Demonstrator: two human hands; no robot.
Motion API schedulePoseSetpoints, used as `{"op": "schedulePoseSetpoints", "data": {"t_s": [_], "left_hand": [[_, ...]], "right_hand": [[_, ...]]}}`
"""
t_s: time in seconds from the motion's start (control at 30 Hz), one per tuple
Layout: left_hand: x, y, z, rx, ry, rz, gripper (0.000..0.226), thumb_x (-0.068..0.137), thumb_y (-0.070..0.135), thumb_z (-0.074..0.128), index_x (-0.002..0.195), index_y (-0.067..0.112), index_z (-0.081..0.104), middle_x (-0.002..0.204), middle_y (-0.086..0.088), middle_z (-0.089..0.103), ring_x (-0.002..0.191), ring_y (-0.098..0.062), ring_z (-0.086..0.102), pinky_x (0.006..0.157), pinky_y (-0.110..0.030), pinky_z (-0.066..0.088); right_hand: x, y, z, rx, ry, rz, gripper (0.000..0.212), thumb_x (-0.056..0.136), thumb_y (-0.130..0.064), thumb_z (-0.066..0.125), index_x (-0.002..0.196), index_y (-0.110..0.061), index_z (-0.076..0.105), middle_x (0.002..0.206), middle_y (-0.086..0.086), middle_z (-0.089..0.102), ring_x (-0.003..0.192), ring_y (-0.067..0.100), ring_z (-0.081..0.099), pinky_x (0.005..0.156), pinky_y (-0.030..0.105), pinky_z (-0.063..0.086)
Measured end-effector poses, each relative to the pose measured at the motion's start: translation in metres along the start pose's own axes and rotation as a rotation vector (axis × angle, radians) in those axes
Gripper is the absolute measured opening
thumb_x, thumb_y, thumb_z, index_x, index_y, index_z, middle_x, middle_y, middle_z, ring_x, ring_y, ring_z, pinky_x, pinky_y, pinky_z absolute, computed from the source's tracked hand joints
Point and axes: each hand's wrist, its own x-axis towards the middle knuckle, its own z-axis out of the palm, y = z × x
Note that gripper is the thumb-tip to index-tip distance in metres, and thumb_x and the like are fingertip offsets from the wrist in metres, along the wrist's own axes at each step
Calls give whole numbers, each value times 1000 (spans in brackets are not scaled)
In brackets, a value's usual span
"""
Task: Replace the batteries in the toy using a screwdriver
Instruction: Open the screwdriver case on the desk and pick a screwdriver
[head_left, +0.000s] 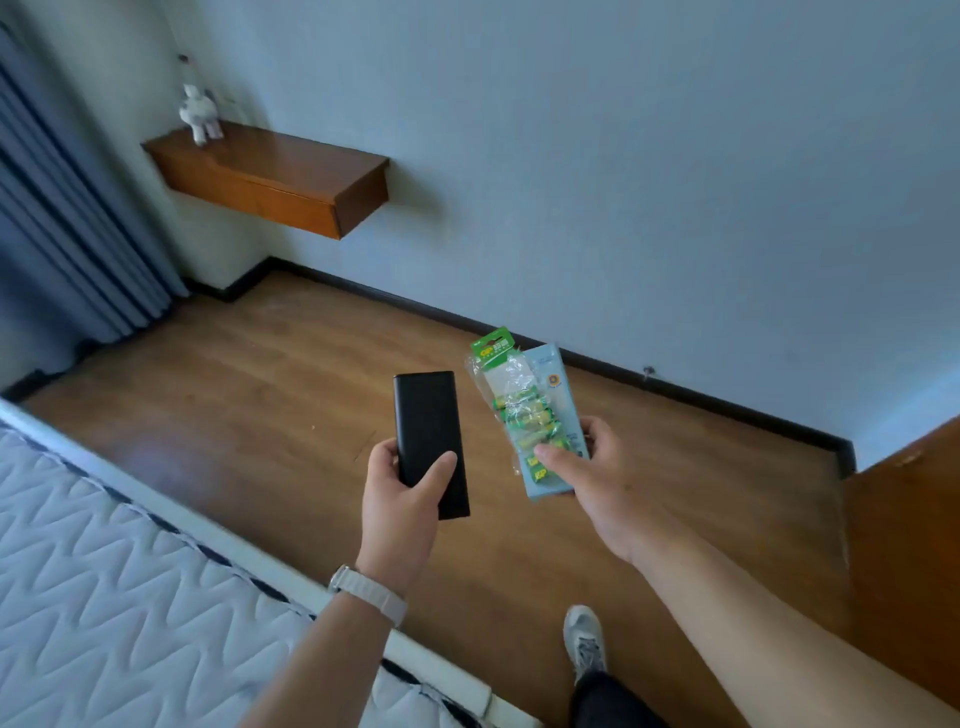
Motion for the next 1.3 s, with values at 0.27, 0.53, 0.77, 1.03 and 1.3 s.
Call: {"op": "schedulePoseSetpoints", "data": {"t_s": [0.27, 0.53, 0.77, 1.03, 1.3], "left_hand": [[69, 8, 24, 17, 237, -27, 32, 88, 23, 75, 110, 24, 52, 107, -2, 67, 93, -17, 69, 76, -37, 61], [170, 36, 105, 23, 407, -104, 29, 88, 23, 75, 106, 28, 53, 107, -4, 67, 94, -22, 70, 81, -48, 61], [241, 59, 163, 10, 449, -104, 29, 89, 20, 73, 108, 26, 52, 108, -5, 65, 92, -20, 70, 74, -39, 62], [278, 83, 170, -19, 486, -79, 33, 88, 18, 74, 114, 19, 53, 109, -7, 65, 91, -20, 70, 72, -38, 62], [317, 100, 123, -93, 561, -19, 35, 88, 17, 74, 116, 15, 54, 110, -9, 66, 89, -19, 71, 68, -36, 62]], "right_hand": [[115, -13, 21, -26, -256, 74, 42, 86, -11, 72, 122, -6, 49, 111, 15, 68, 95, 26, 71, 69, 28, 59], [261, -42, -3, -41, -467, 112, 49, 75, -29, 77, 115, -15, 52, 109, 11, 69, 95, 23, 71, 85, 44, 59], [354, -64, -24, -64, -536, 88, 50, 72, -32, 77, 113, -16, 54, 106, 8, 70, 93, 20, 72, 81, 41, 60], [400, -84, -18, -88, -556, 58, 45, 76, -31, 78, 112, -19, 54, 107, 7, 69, 92, 20, 72, 81, 46, 60], [434, -115, 43, -92, -628, 11, 39, 84, -20, 76, 115, -15, 54, 107, 7, 69, 92, 18, 73, 78, 37, 60]]}}
